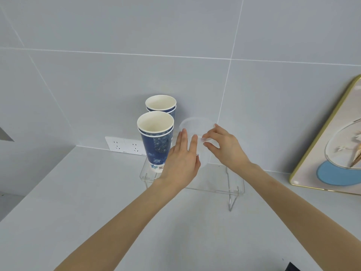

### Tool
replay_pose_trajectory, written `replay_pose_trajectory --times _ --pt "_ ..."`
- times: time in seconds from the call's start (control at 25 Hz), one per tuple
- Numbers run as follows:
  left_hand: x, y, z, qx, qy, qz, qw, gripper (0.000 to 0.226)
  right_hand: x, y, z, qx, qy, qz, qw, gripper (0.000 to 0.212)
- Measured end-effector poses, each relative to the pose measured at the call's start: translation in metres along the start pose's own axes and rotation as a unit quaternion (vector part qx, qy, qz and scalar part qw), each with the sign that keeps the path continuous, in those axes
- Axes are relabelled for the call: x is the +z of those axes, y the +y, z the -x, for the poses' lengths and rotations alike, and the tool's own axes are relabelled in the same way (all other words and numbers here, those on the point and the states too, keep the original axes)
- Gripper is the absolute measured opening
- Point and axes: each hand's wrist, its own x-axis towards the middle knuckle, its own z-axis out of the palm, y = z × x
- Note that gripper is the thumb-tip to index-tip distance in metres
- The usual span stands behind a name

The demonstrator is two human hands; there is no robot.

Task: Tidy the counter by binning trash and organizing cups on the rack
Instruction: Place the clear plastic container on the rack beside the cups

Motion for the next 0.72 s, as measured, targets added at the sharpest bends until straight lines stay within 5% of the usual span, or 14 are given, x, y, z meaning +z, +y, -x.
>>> replay_pose_trajectory --times 0.72 --pt "0.014 -0.002 -0.047 -0.086 -0.009 -0.014 0.996 0.071 0.037 0.011 -0.040 -0.007 0.080 -0.032 0.996 0.025"
